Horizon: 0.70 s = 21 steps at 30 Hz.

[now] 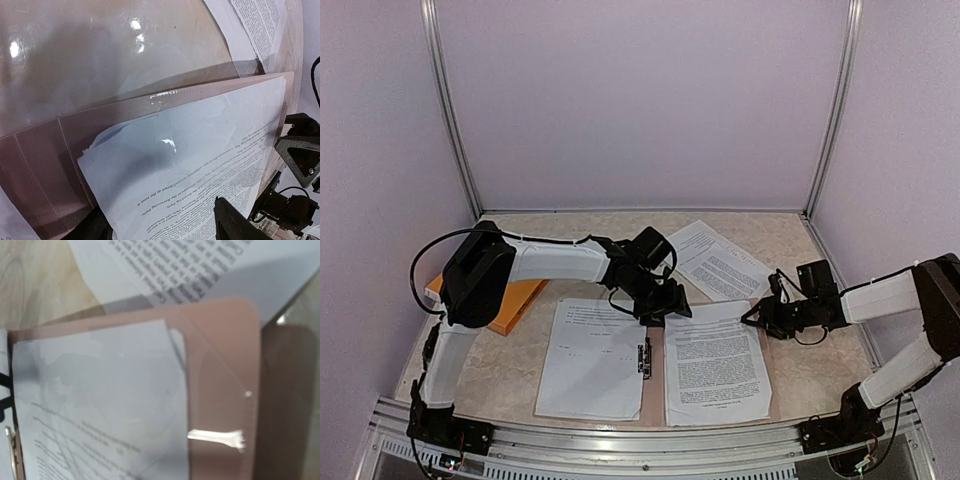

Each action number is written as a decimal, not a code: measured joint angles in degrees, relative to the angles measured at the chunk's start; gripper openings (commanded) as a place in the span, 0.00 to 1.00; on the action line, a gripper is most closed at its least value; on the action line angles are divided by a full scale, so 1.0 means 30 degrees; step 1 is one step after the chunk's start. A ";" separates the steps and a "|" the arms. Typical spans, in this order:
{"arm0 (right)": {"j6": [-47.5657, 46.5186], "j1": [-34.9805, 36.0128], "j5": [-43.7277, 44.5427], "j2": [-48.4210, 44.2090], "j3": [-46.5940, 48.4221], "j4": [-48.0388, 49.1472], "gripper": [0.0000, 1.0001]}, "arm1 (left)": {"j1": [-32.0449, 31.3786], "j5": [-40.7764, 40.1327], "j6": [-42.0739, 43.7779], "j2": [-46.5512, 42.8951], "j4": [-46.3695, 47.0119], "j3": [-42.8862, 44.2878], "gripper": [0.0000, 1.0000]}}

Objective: Put the files into the folder
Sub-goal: Pick up the folder with files from the center of the board.

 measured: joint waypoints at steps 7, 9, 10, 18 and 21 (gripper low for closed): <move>0.0007 0.0000 0.0029 0.0000 0.0000 -0.0007 0.50 | -0.0022 0.0197 -0.0007 0.0219 -0.0073 0.0284 0.64; 0.0007 0.0000 0.0029 0.0000 0.0000 -0.0007 0.50 | -0.0022 0.0248 -0.0007 0.0233 -0.0073 0.0299 0.64; 0.0007 0.0000 0.0029 0.0000 0.0000 -0.0007 0.50 | -0.0022 0.0277 -0.0007 0.0248 -0.0080 0.0321 0.64; 0.0007 0.0000 0.0029 0.0000 0.0000 0.0000 0.50 | -0.0131 0.0692 0.0007 0.0736 -0.0117 0.0984 0.62; 0.0007 0.0000 0.0022 0.0000 0.0000 0.0000 0.49 | -0.0204 0.0743 0.0022 0.0860 -0.0131 0.1158 0.62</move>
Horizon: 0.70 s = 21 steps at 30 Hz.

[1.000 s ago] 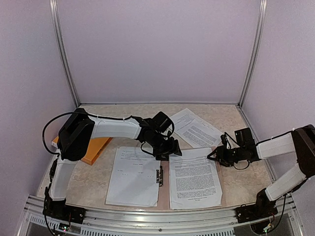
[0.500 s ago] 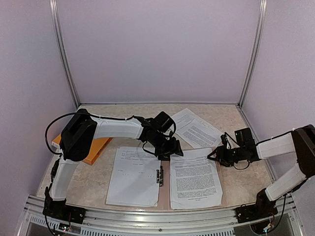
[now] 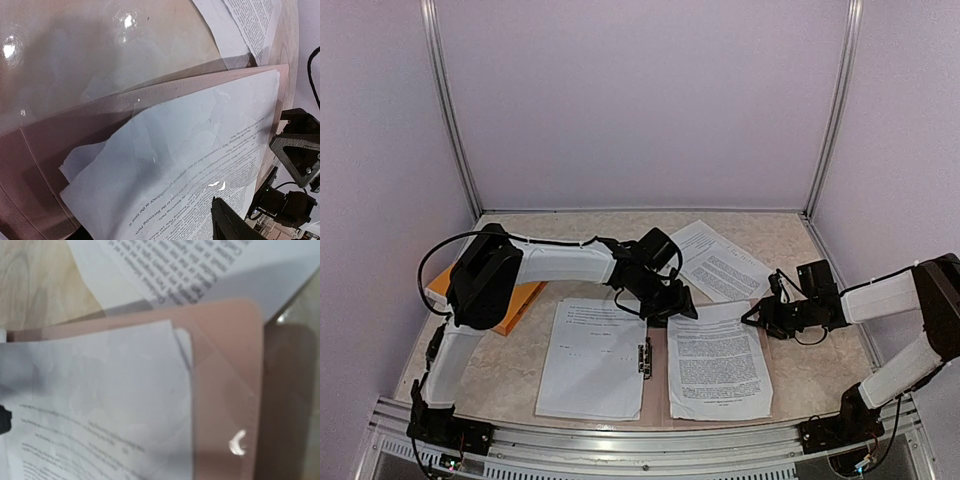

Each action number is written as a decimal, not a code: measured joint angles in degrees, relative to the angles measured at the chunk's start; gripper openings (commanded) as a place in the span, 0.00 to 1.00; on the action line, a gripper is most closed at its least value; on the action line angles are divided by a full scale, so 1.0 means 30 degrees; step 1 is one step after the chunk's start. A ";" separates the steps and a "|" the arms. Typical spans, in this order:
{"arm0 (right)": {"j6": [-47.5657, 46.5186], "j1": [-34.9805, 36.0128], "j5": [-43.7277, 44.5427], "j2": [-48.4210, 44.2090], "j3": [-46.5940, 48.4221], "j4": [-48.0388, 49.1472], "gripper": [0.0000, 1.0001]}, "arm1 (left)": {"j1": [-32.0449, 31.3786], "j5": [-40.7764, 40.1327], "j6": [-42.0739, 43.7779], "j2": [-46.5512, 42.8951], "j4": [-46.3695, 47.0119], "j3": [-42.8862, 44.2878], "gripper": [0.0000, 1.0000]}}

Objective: Put the files into the folder
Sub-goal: Pick up the folder with files from the center of the board.

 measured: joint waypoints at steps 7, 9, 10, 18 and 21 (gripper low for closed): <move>-0.0066 0.0000 0.0000 0.0000 0.0000 -0.0007 0.45 | -0.0015 -0.0073 0.0255 0.0007 0.0000 0.0015 0.69; -0.0080 0.0000 -0.0044 0.0000 0.0000 -0.0007 0.45 | -0.0015 -0.0219 0.0364 -0.0124 -0.0015 -0.0102 0.71; -0.0080 0.0000 -0.0066 -0.0015 0.0000 -0.0015 0.44 | -0.0007 -0.0328 0.0430 -0.0204 -0.0080 -0.0160 0.71; -0.0350 0.0000 -0.0233 -0.1137 0.0714 -0.1137 0.43 | 0.0240 -0.1428 0.1195 -0.1137 -0.1122 -0.0838 0.78; -0.0372 0.0000 -0.0459 -0.1734 0.0940 -0.1406 0.43 | 0.0364 -0.1719 0.1457 -0.1574 -0.1501 -0.0947 0.80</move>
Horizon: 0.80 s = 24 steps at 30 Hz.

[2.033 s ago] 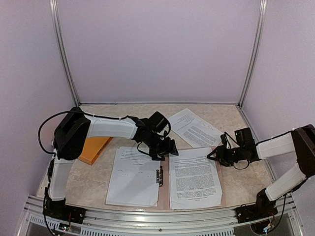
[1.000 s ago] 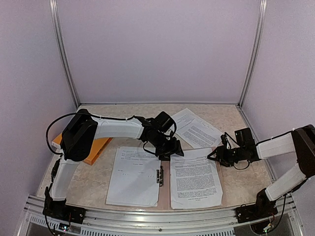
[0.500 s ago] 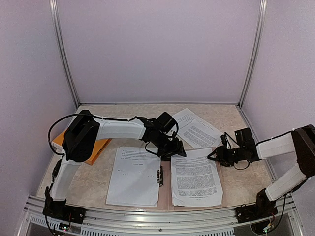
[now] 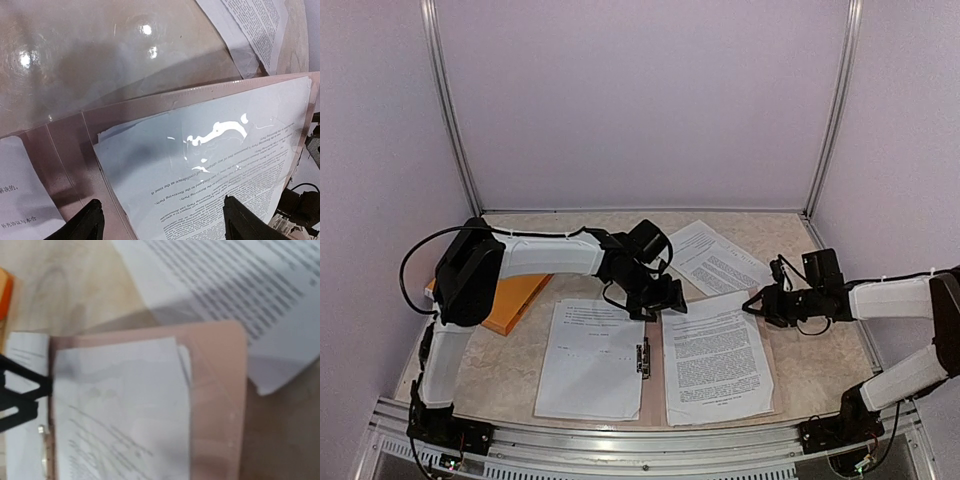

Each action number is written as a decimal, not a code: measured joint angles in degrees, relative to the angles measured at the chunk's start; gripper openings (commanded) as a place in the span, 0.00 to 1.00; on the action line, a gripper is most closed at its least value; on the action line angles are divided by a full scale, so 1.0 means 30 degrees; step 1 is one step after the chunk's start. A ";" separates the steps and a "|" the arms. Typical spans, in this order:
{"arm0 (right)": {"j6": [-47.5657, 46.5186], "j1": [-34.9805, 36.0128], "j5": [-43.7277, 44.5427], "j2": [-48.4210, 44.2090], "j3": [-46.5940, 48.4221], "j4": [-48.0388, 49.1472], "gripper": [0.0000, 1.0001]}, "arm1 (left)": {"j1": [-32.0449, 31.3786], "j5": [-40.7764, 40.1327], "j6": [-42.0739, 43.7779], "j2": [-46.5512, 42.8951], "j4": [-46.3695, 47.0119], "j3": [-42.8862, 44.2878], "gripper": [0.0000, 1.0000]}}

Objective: Put the files into the folder
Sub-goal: Pick up the folder with files from the center of the board.

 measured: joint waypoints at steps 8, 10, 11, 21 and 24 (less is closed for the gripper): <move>-0.0044 0.0000 -0.1064 -0.1807 0.0277 -0.1144 0.46 | 0.0131 -0.0444 0.0379 -0.1647 -0.0226 -0.0379 0.81; -0.0044 0.0000 -0.1472 -0.2208 0.0430 -0.1319 0.47 | 0.0131 -0.0488 0.0444 -0.2069 -0.0211 -0.0430 0.81; -0.0036 0.0000 -0.1647 -0.2397 0.0503 -0.1406 0.47 | 0.0131 -0.0539 0.0459 -0.2208 -0.0219 -0.0430 0.81; 0.0488 0.0364 -0.3475 -0.4000 0.0984 -0.1800 0.51 | 0.0131 -0.1107 0.0510 -0.3548 -0.0211 -0.0962 0.81; 0.0772 0.0962 -0.3730 -0.4029 0.1049 -0.1749 0.52 | 0.0131 -0.1326 0.0503 -0.3898 -0.0219 -0.1435 0.81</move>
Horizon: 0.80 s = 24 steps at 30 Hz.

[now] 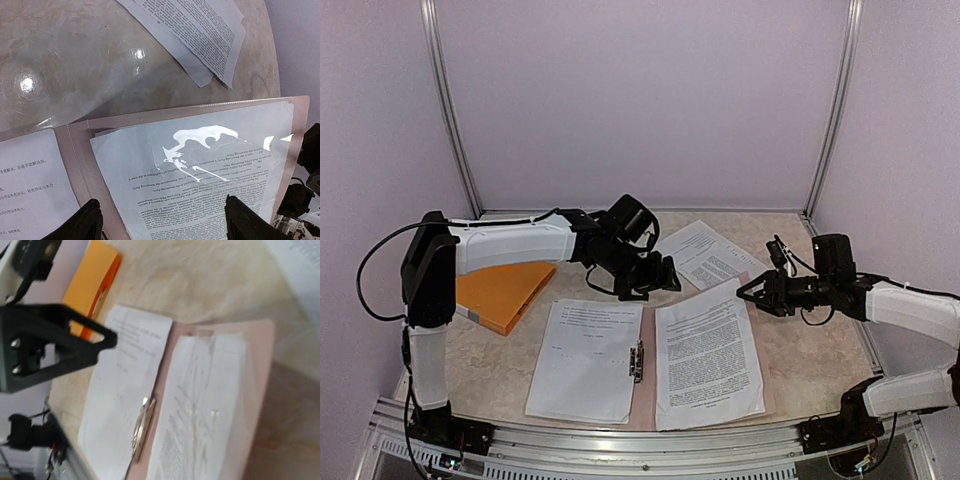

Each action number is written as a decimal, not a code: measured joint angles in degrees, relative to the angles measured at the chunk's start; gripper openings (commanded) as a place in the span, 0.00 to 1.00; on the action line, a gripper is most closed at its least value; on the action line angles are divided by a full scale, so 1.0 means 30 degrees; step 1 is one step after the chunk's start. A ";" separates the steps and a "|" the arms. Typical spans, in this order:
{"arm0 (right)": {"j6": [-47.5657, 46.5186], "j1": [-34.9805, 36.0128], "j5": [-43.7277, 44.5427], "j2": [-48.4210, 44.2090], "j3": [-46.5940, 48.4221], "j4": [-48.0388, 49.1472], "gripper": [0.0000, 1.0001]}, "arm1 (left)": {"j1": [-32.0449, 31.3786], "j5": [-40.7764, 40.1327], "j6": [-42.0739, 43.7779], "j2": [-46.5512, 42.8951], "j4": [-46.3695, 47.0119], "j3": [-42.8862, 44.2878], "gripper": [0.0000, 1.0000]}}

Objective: Put the files into the folder
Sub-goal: Pick up the folder with files from the center of the board, then close the folder with files at the center of the board.

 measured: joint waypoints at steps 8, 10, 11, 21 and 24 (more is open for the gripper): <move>0.0714 0.1763 -0.0240 0.0007 0.0619 0.0270 0.52 | -0.0007 -0.0277 -0.0087 -0.1013 0.0036 -0.0947 0.81; 0.0947 0.1909 -0.0255 0.0007 0.0838 0.0408 0.52 | -0.0029 -0.0255 -0.0233 -0.1326 0.0240 -0.1428 0.81; 0.1093 0.1989 -0.0262 0.0007 0.0911 0.0590 0.52 | -0.0058 -0.0219 -0.0364 -0.1494 0.0364 -0.1749 0.81; 0.1938 0.3475 -0.0299 0.0539 0.1960 0.1836 0.52 | -0.0277 0.0299 -0.1530 -0.1916 0.1362 -0.3956 0.81; 0.2076 0.4116 -0.0255 0.0925 0.2514 0.2011 0.52 | -0.0277 0.0240 -0.1647 -0.2368 0.1384 -0.4131 0.81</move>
